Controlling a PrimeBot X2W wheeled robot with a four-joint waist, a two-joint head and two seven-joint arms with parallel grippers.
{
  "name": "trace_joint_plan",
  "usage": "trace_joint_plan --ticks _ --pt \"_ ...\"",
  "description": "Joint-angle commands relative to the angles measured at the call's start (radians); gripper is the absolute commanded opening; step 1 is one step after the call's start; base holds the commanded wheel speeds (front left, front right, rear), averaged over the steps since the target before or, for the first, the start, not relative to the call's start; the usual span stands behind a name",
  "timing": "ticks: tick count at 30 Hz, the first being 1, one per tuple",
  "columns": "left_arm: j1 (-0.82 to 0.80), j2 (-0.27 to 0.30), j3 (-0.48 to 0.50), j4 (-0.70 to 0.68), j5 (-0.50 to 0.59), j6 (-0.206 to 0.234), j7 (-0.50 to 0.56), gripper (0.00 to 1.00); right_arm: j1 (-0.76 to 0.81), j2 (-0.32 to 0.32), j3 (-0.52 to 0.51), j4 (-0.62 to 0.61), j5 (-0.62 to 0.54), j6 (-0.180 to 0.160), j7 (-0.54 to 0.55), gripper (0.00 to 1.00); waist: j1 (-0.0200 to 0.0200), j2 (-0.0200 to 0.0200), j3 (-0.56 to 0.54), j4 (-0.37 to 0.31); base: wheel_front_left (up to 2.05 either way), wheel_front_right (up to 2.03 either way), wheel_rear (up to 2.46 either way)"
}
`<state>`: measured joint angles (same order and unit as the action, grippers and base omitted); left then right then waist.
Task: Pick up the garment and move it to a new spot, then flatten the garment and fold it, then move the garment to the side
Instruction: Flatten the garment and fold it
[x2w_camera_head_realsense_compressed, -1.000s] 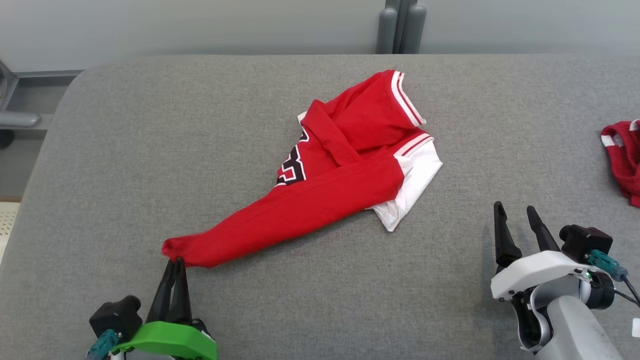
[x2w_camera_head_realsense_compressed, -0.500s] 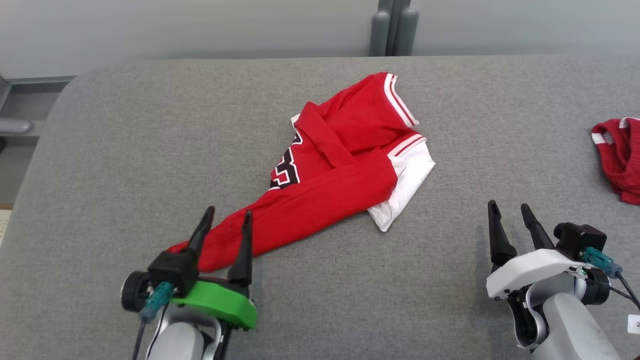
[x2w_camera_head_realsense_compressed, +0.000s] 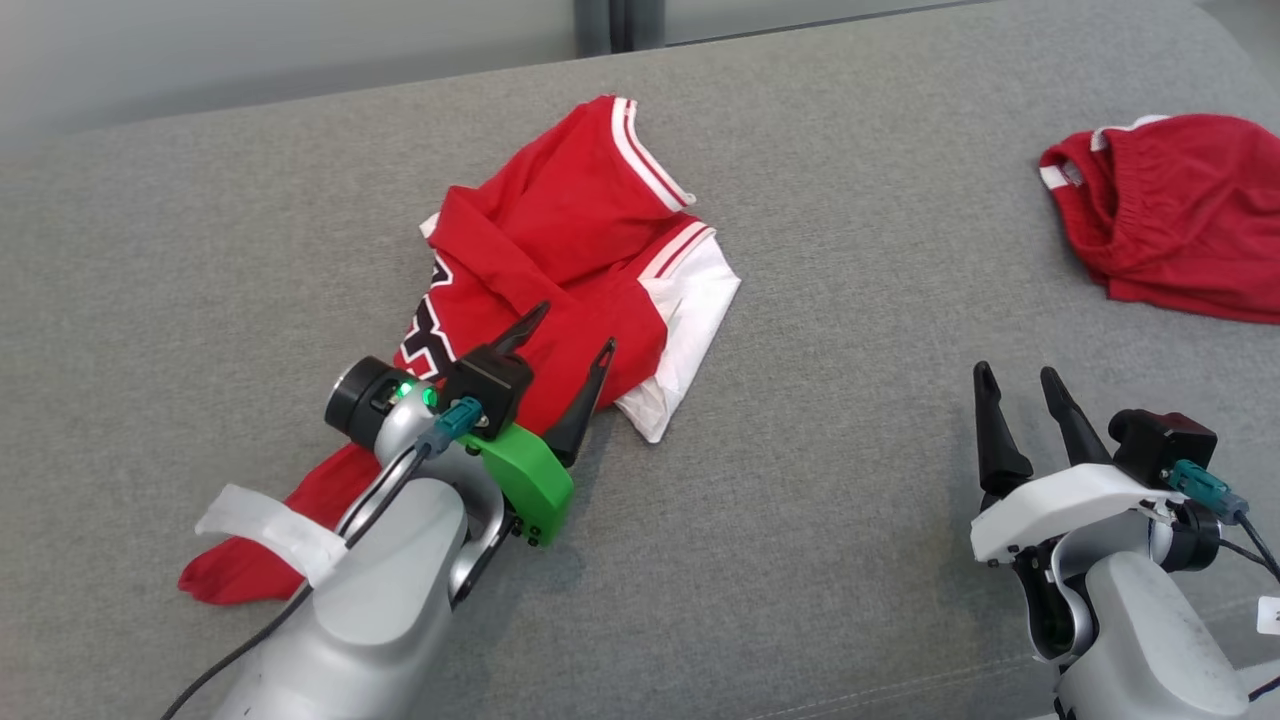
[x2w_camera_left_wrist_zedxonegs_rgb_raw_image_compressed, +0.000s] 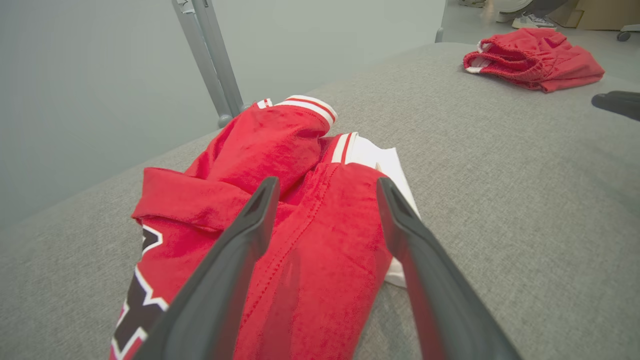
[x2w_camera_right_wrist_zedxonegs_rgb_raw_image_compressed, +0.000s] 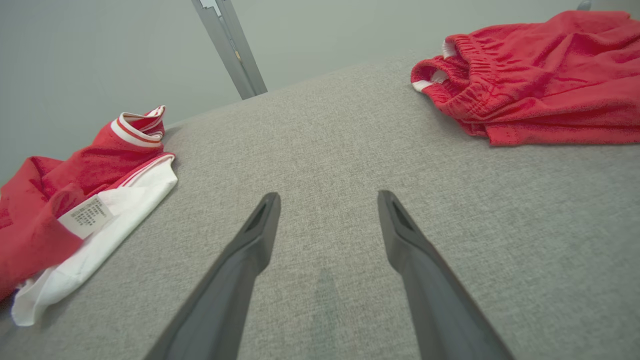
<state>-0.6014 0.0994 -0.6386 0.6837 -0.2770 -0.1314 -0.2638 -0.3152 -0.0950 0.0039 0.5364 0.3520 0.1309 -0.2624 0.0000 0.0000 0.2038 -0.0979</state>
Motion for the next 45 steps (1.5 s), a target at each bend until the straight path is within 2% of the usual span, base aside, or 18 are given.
trace_joint_plan --ticks 1,9,26,27,28,29,31,32,40,45 --pt "-0.037 0.015 -0.011 0.034 -0.013 0.002 0.000 1.00 -0.017 0.001 -0.004 -0.008 0.004 0.000 -0.003 1.00 0.0000 0.0000 0.066 -0.085 0.00 0.00 0.00" --pt "-0.121 0.035 0.007 0.165 -0.064 0.002 0.000 1.00 -0.016 0.010 -0.010 -0.022 0.010 0.000 -0.003 1.00 0.0000 0.0000 0.095 -0.125 0.00 0.00 0.00" --pt "-0.129 -0.002 0.037 0.280 -0.045 0.004 0.000 1.00 -0.029 0.015 -0.001 -0.016 -0.003 0.000 -0.003 1.00 0.0000 0.0000 0.094 -0.100 0.00 0.00 0.00" --pt "-0.128 -0.004 0.037 0.271 -0.044 0.003 0.000 0.82 -0.029 0.013 -0.001 -0.016 -0.002 0.000 -0.003 1.00 0.0000 0.0000 0.093 -0.100 0.00 0.00 0.00" --pt "-0.127 -0.006 0.038 0.256 -0.040 0.003 0.000 0.53 -0.028 0.012 -0.002 -0.016 -0.001 0.000 -0.003 1.00 0.0000 0.0000 0.092 -0.099 0.00 0.00 0.00" --pt "-0.114 -0.006 0.040 0.229 -0.033 0.002 0.000 0.32 -0.024 0.011 -0.005 -0.015 0.000 0.000 -0.003 1.00 0.0000 0.0000 0.089 -0.097 0.00 0.00 0.00" --pt "-0.099 -0.003 0.044 0.205 -0.028 0.002 0.000 0.09 -0.018 0.012 -0.009 -0.015 -0.002 0.000 -0.003 1.00 0.0000 0.0000 0.085 -0.094 0.00 0.00 0.00" --pt "-0.096 -0.001 0.045 0.196 -0.026 0.001 0.000 0.00 -0.016 0.012 -0.010 -0.014 -0.002 0.000 -0.003 1.00 0.0000 0.0000 0.084 -0.092 0.00 0.00 0.00" --pt "-0.084 0.005 0.058 0.216 -0.021 0.000 0.000 0.00 -0.017 0.014 -0.014 -0.007 -0.002 0.000 -0.003 1.00 0.0000 0.0000 0.072 -0.080 0.00 0.00 0.00" --pt "-0.085 0.010 0.097 0.134 -0.018 0.000 0.000 0.00 -0.008 0.011 -0.027 -0.006 -0.001 0.000 -0.003 1.00 0.0000 0.0000 0.056 -0.062 0.00 0.00 0.00"
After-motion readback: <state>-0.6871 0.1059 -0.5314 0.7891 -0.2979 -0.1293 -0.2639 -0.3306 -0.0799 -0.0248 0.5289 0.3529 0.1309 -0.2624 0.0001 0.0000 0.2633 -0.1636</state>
